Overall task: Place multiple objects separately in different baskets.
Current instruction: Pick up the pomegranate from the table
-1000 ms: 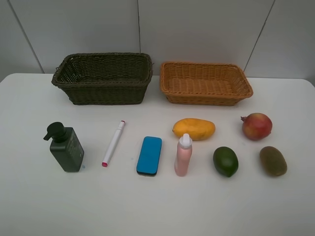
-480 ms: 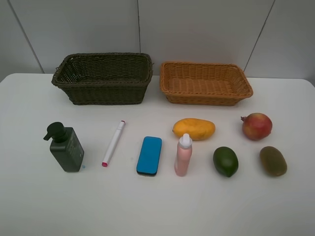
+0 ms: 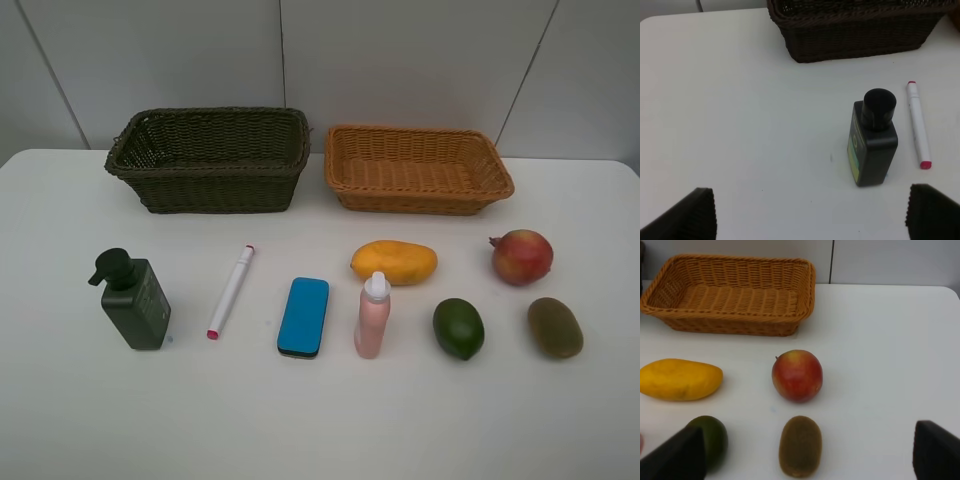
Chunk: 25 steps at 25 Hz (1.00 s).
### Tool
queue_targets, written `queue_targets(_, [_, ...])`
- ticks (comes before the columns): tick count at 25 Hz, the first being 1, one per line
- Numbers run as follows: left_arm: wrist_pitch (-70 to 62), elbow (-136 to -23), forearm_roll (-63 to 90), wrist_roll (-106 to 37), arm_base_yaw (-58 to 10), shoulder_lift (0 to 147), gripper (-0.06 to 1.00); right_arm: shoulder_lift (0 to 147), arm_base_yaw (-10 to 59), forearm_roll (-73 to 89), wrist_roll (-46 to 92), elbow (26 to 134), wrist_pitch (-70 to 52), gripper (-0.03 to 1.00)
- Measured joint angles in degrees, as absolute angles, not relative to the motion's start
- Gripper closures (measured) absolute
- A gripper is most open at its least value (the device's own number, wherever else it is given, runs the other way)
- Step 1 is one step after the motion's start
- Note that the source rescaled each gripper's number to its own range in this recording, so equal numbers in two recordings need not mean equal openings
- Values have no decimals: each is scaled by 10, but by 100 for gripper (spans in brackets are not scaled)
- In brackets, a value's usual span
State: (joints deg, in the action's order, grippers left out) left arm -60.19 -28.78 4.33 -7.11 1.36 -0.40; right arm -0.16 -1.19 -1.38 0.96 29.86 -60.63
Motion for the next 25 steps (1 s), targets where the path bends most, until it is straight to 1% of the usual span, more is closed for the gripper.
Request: queue_targets(25, [-602,-288,43,-71,14,-4,-6,12,-12,-14,10,305,-606,-3])
